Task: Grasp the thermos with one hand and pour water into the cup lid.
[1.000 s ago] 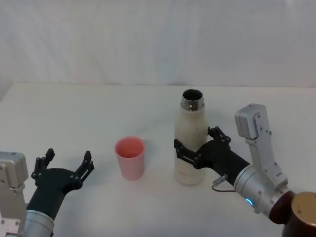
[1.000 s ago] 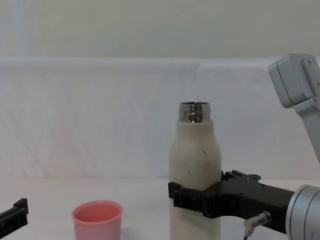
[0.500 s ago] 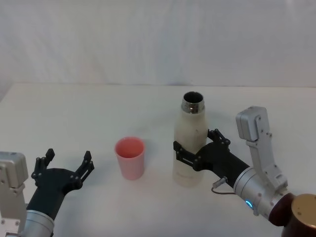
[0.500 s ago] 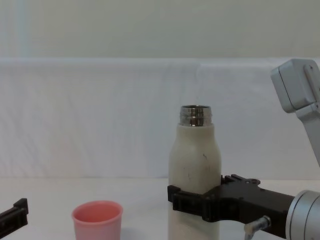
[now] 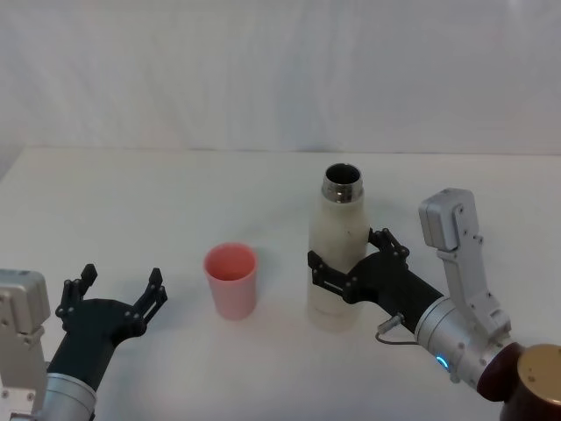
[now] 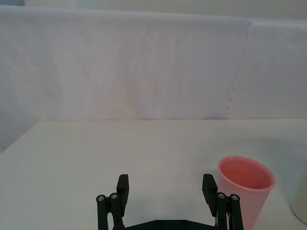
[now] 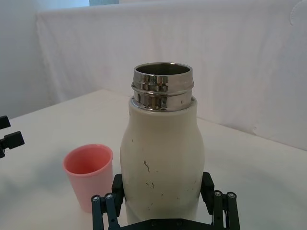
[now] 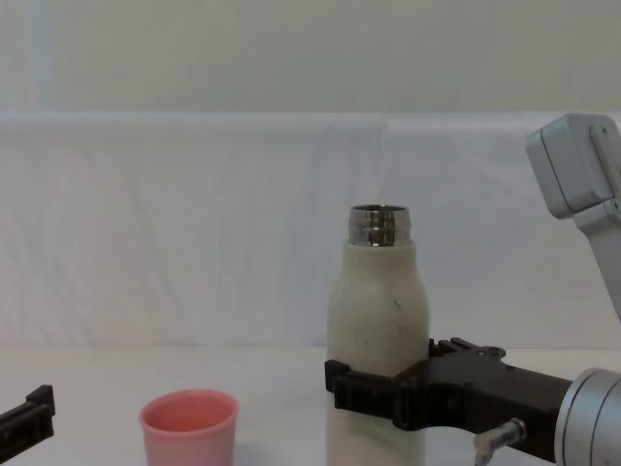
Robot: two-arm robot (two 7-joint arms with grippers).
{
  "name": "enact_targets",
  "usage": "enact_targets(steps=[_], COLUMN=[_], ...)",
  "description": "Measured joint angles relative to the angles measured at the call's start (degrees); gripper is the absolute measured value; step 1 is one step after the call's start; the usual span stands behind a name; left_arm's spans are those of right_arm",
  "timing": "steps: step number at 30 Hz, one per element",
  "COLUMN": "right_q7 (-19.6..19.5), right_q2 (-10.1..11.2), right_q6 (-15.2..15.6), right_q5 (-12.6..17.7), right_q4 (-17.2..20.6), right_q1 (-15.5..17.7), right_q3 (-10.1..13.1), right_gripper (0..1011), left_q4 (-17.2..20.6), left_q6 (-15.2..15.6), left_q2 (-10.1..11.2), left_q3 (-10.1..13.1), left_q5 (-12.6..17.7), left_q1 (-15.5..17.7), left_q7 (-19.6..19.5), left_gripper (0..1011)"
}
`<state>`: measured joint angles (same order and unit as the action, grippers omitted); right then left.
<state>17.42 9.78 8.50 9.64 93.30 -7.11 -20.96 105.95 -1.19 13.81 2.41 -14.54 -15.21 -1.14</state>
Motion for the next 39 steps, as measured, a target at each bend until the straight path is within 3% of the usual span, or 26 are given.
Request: enact_targets(steps=[20,39], right_q7=[0.02,0.14], right_q2=[0.25,4.54], right_q6=[-0.03,-2.22], right_q5=[0.26,3.71], right_q4=[0.09,4.60], right_q1=[0.02,4.10], right_q3=[0.00,-0.05], right_gripper=[1003,1003], left_q4=[0.00,0.00], left_q6=[0.00,0.00], left_q2=[0.00,0.00], left_q3=[0.01,0.00], left_q5=[0.00,0.00], left_q1=[0.00,0.00], left_q7=[0.00,0.00], left_gripper=[1001,1001])
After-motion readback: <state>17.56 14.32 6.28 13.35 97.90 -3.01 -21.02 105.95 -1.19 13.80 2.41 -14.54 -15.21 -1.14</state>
